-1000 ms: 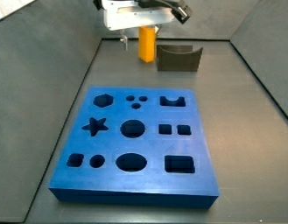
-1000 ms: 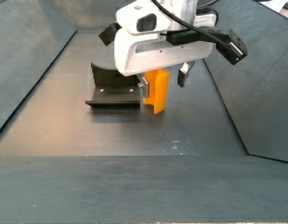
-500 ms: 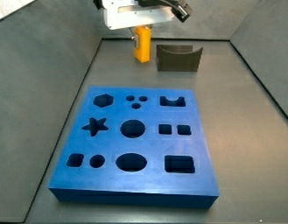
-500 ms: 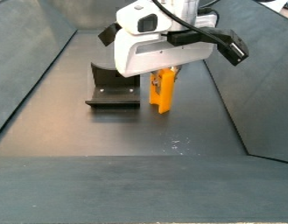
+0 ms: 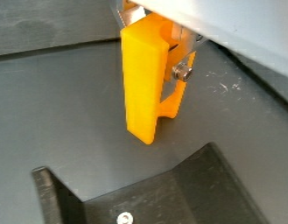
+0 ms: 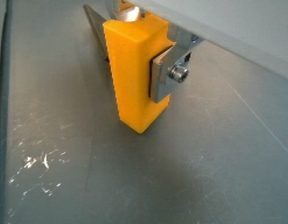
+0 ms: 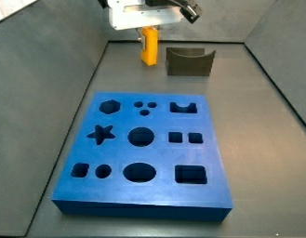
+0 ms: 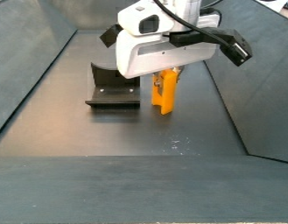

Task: Pick up the arch object. Move up. Rotate the arch object. Move to above the board. Insert the arch object.
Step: Pick up the arch object, then move up, then rotate the arch object.

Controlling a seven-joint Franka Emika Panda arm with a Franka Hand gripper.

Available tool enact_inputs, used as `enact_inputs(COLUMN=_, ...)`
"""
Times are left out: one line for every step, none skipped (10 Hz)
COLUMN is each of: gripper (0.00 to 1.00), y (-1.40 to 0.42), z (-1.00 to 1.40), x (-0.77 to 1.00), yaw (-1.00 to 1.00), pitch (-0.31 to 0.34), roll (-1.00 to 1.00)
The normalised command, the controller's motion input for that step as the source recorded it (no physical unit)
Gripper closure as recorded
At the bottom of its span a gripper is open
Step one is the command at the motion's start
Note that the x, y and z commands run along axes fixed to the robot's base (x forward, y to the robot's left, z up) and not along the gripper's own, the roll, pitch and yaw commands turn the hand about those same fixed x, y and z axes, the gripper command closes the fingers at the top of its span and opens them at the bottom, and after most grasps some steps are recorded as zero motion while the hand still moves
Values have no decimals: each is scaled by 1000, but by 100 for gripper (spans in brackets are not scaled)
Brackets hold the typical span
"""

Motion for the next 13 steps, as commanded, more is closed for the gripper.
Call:
enact_inputs(gripper=100, y=0, z=0, x=0, yaw=0, pitch=0, roll=0)
enact_inputs(gripper=100, y=0, z=833, x=0, yaw=0, pitch=0, roll=0)
enact_inputs(gripper=100, y=-4, z=781, x=51, yaw=48, pitch=7, roll=8)
enact_inputs(gripper=100, y=0, z=629, x=44, yaw=41, pitch=62, roll=18)
enact_inputs(gripper=100, y=3, z=505, x=31, yaw=33, pitch=77, roll=33)
enact_inputs(gripper=100, y=2, z=378, x=20, yaw=24, pitch=83, roll=51)
enact_inputs(gripper=100, y=2, z=252, x=11, yaw=17, pitch=91, roll=67)
enact_inputs(gripper=100, y=-436, z=1000, x=-502, yaw=0, pitch=0, roll=0)
enact_inputs(gripper=100, y=-451, z=1000, x=-521, yaw=-1, pitch=-11, roll=17)
enact_inputs(gripper=100, y=-381, z=1000, x=-491, yaw=12, pitch=-47, roll=58)
enact_inputs(gripper=100, y=-329, z=1000, x=-462, yaw=18, pitch=-31, roll=86)
enact_inputs(gripper=100, y=-284, z=1000, x=-405, yaw=27, pitch=-2, roll=122)
enact_inputs(gripper=100, y=-252, z=1000, x=-349, yaw=32, pitch=19, roll=149)
